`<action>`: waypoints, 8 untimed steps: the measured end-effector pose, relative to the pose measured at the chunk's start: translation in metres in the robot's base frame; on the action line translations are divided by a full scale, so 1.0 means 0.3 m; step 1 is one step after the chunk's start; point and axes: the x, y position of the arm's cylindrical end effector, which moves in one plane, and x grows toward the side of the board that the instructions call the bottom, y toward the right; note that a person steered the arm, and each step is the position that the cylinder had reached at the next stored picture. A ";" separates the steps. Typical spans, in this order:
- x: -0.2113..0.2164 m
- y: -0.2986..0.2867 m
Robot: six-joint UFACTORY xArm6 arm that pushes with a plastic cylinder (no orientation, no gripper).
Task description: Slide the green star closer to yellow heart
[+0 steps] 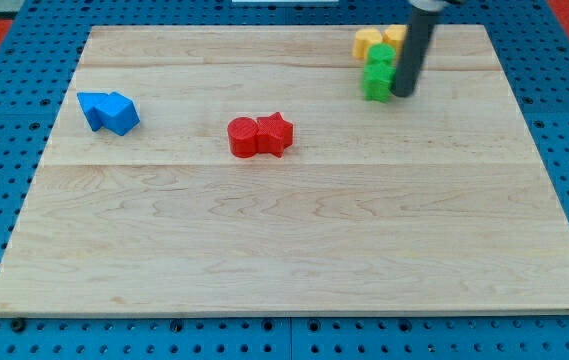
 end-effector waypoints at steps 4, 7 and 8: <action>0.182 -0.323; -0.036 -0.380; -0.108 -0.377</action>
